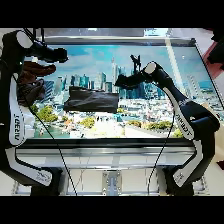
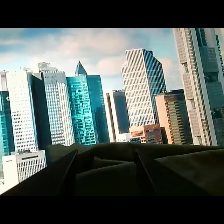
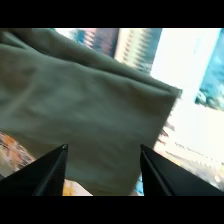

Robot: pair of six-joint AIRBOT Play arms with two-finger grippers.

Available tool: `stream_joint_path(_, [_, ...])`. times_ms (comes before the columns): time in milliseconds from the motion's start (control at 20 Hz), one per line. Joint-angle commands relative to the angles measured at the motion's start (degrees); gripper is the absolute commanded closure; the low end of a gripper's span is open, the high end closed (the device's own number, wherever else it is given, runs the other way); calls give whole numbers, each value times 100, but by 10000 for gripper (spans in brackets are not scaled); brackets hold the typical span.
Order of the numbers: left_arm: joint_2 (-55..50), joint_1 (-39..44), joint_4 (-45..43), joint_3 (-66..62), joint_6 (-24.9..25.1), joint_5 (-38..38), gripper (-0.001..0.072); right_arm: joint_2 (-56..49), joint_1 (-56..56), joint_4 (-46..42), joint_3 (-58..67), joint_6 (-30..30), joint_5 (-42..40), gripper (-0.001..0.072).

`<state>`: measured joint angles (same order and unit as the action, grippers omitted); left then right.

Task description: Fold the shirts.

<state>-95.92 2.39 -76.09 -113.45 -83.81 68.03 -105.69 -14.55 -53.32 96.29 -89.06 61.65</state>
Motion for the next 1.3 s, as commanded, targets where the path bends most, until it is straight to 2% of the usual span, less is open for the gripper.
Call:
stream_joint_path(0, [4,-4,-2,0,4,0,289,-33,133,-59,-542,-157,203,100])
stream_joint_path(200, [4,-4,0,0,129,0,289,-190,170,374,-922,-186,170,91])
stream_joint_path(450, [4,-4,-4,0,232,15,290,-590,81,1880,-968,118,-575,91])
stream_joint_path(550, [4,-4,-11,0,330,92,289,-723,-7,2031,-966,120,-817,91])
stream_joint_path(750, [4,-4,-28,0,411,111,289,-977,-229,2361,-964,146,-752,92])
stream_joint_path(850, [2,-4,-26,0,411,118,290,-977,-361,2688,-949,463,-841,108])
stream_joint_path(900, [4,-4,-26,0,411,133,289,-973,-391,2938,-922,693,-861,176])
stream_joint_path(1000, [4,-4,-26,0,411,192,289,-953,-402,3447,-793,1335,-767,666])
stream_joint_path(1100, [4,-4,-26,0,411,249,290,-901,-361,3746,-564,1727,-691,677])
stream_joint_path(1250, [4,-4,-26,0,411,304,289,-723,-138,3545,-127,1733,-538,678])
